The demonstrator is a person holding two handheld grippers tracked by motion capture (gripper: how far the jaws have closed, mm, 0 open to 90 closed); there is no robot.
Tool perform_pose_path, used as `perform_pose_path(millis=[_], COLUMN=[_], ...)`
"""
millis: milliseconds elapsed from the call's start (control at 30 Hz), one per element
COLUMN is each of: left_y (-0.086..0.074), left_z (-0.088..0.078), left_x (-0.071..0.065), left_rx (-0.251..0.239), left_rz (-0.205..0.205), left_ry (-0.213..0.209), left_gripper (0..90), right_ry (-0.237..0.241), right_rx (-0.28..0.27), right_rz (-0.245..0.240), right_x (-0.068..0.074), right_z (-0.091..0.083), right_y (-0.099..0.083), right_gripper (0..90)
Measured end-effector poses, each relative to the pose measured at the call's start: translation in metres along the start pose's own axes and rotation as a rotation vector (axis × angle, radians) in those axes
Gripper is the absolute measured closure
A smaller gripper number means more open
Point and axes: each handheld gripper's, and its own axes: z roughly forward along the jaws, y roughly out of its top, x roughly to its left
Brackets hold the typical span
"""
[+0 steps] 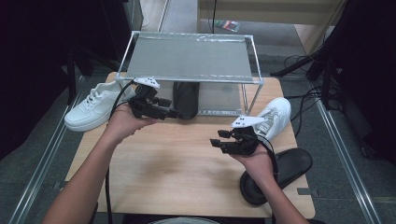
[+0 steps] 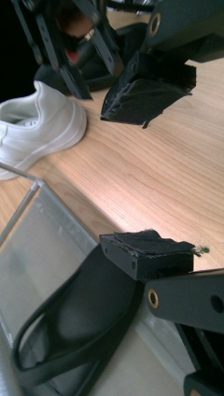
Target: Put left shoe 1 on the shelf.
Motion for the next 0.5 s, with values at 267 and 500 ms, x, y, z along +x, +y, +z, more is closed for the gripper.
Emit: perform_pose_path(millis=[267, 500], left_y=[-0.022, -0.038], left_z=[0.012, 0.02], left_x=[-0.01, -0.012], left_rx=[0.018, 0.037], left_rz=[0.023, -0.002], left_ry=[0.028, 0.019], left_gripper=[36.7, 38.6], right_ry=[-0.013, -0.011], right_rx=[-0.029, -0.023], right_rz=[0.008, 0.027], right_x=[-0.003, -0.008], right_z=[-0.014, -0.031], right_y=[-0.011, -0.022], right_gripper=[52.3, 55.9])
